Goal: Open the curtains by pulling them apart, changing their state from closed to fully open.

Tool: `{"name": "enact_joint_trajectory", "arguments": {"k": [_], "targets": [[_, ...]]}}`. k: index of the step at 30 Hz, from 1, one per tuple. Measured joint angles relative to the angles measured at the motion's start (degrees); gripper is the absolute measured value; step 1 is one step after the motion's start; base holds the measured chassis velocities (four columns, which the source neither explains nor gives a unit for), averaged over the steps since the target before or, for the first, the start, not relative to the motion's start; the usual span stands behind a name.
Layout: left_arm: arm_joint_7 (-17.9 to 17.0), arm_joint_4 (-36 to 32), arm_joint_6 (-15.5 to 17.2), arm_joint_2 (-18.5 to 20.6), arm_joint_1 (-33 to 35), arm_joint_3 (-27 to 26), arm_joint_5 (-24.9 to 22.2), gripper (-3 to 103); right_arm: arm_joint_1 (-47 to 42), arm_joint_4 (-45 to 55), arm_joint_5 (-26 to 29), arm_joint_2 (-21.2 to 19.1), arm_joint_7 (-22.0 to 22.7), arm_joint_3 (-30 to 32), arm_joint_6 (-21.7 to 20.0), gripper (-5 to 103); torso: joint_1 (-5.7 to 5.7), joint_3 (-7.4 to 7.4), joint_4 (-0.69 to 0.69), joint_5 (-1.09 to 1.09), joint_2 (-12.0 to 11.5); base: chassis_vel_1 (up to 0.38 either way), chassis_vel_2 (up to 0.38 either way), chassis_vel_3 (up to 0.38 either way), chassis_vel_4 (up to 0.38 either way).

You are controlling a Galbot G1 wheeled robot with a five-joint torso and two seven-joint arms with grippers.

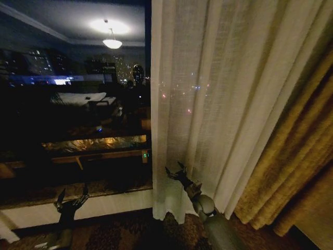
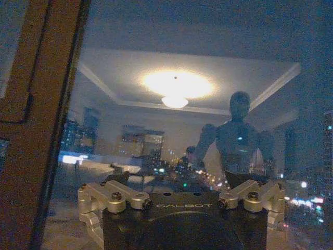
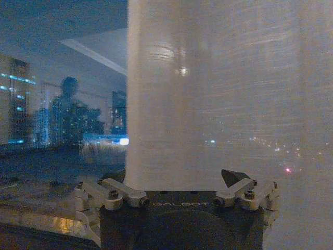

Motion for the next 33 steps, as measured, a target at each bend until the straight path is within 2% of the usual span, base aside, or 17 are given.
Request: {"name": "enact_joint_trajectory", "arguments": {"k": [10,14,19,22,33], "targets": [[0.0,0.0,0.0,0.0,-0.03,-0.01,0.0,100,0.31,0.04,0.49,0.75,2.89,-1.32,0.52,100,0.08,0.03,0.0,-0.03,-0.04,0.064,0.078,-0.07,-0.093],[-0.01,0.0,0.0,0.01,-0.02,-0.01,0.0,100,0.63,-0.32,-0.93,1.4,3.79,-1.59,0.64,100,0.08,0.03,0.01,0.0,-0.04,0.0,0.0,0.0,0.0],[0.0,0.0,0.0,0.0,-0.02,0.0,0.0,100,1.84,-1.36,-3.43,2.43,7.08,-2.79,0.1,100,0.07,0.03,-0.01,0.01,-0.04,0.0,0.0,0.0,0.0],[0.0,0.0,0.0,0.0,-0.02,0.0,0.0,100,4.45,-4.47,-5.14,3.86,9.28,-3.76,-0.09,100,0.08,0.03,0.0,0.0,-0.04,0.0,0.0,0.0,0.0],[0.0,0.0,0.0,0.0,-0.02,0.0,0.0,100,15.94,-17.88,-6.2,9.03,12.39,-5.02,1.22,100,0.08,0.03,0.01,0.0,-0.04,0.0,0.0,0.0,0.0]]}}
